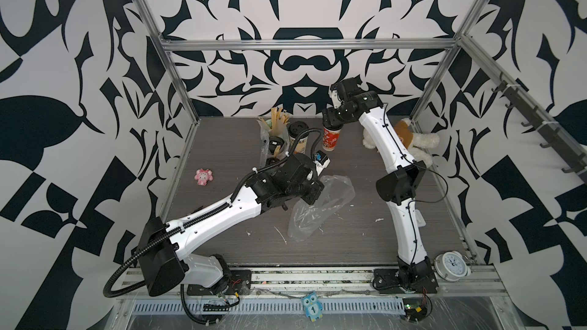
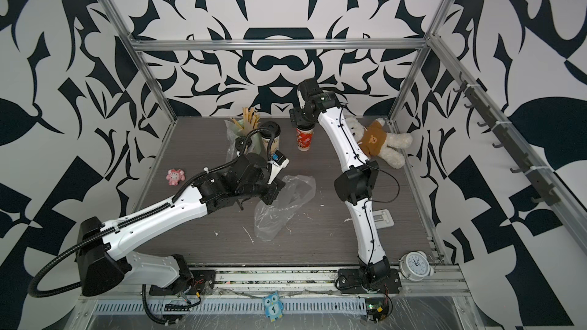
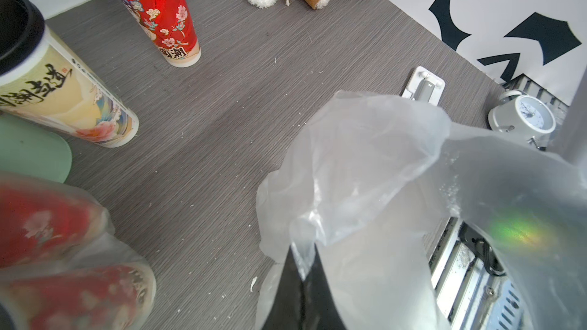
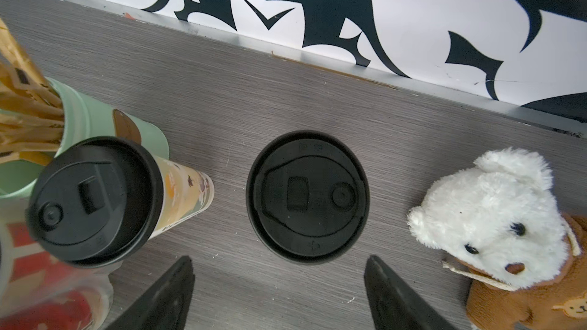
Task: Pack milk tea into plastic carrier bags
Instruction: Pick up the milk tea cup at the center of the board.
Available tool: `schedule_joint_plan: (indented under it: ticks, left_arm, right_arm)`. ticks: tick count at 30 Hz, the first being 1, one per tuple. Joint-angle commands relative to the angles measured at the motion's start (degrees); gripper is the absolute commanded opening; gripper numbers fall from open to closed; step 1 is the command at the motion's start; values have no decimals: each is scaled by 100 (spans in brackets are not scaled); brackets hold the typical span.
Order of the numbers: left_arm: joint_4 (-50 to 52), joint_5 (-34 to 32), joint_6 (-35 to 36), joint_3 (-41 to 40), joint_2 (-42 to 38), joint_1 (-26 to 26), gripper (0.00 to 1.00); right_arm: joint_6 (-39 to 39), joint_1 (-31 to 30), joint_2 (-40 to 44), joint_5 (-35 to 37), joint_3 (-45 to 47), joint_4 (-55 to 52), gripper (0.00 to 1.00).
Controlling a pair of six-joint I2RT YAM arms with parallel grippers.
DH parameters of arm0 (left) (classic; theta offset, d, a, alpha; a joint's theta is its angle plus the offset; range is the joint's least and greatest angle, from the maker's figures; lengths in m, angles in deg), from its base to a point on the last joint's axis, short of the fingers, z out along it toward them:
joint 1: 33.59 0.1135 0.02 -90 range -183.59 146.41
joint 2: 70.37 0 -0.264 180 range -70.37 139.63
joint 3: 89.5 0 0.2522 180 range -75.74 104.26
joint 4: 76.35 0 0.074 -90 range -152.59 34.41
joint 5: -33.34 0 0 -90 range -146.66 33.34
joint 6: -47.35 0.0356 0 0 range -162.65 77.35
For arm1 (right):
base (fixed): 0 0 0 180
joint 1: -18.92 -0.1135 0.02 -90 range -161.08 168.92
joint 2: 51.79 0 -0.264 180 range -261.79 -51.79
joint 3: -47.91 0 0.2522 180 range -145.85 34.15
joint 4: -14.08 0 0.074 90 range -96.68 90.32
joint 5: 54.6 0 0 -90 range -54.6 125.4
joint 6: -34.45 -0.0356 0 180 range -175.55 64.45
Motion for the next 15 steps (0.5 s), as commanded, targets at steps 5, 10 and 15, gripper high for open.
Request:
schedule_joint_plan:
  ticks: [5, 10, 15]
  left_arm:
    - [-175, 163, 29, -156, -26, -22, 0]
    - [-173, 172, 6, -156, -16, -24, 0]
    - [-183, 198, -18, -156, 1, -26, 0]
  right_arm:
    - [-8, -73, -151, 515, -187, 548, 87]
    - [-29, -79, -161, 656, -132, 678, 87]
    - [-50, -79, -121, 682, -52, 777, 87]
